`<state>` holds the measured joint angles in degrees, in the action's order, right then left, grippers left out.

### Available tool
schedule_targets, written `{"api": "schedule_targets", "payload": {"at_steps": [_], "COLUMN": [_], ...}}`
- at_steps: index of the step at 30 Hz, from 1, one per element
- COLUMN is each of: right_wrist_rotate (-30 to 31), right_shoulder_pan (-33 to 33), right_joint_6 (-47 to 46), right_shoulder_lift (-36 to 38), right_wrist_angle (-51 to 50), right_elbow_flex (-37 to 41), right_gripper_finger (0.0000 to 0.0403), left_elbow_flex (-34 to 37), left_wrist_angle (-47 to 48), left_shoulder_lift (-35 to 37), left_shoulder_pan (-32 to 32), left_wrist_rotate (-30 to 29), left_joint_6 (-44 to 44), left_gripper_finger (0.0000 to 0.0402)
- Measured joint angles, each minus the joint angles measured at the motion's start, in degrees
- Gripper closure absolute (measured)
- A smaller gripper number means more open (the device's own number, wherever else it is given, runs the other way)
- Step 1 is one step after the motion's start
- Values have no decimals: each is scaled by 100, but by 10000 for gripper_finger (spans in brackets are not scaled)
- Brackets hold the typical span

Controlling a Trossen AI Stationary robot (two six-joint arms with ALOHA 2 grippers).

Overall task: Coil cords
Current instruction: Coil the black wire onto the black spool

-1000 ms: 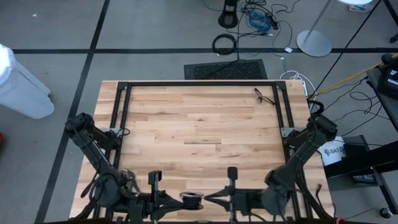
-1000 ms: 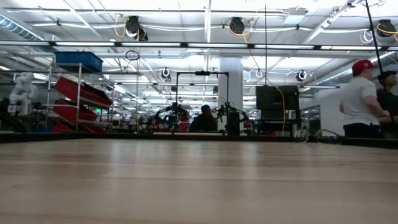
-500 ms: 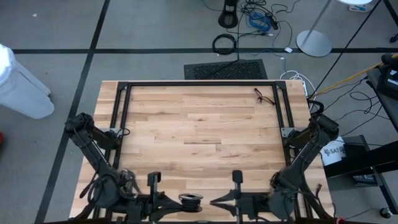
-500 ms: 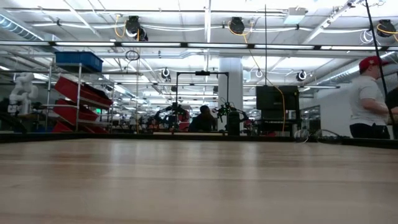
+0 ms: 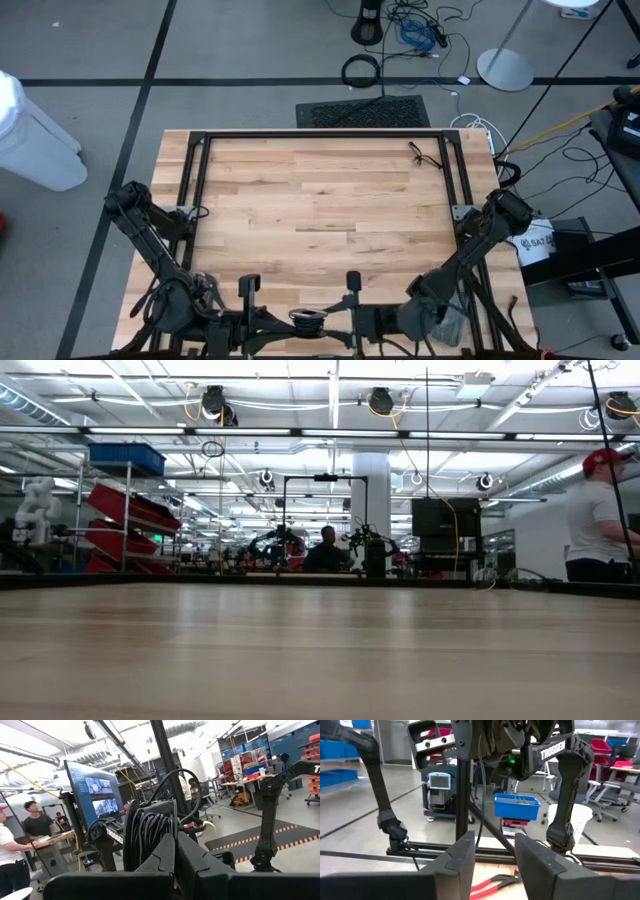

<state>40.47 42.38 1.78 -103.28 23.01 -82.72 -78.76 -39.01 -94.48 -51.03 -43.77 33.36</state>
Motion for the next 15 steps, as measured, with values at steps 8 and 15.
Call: {"api": "schedule_targets", "payload": {"at_steps": [8,15], "right_wrist_rotate": [-777,-1161], "right_shoulder_pan": [-282,-384], "right_joint_6": [-265,-290], "right_shoulder_lift": [0,-127], "right_wrist_angle": [12,279], "right_elbow_flex": [0,0], "right_gripper_finger": [270,288], "left_elbow_flex": [0,0], "left_wrist_angle": [3,3], "left_shoulder_lift": [0,2], "left_shoulder_pan": [67,90], "left_wrist_rotate": [-22,-21], "left_joint_6": [-4,-7], "left_gripper_finger": [401,401]}}
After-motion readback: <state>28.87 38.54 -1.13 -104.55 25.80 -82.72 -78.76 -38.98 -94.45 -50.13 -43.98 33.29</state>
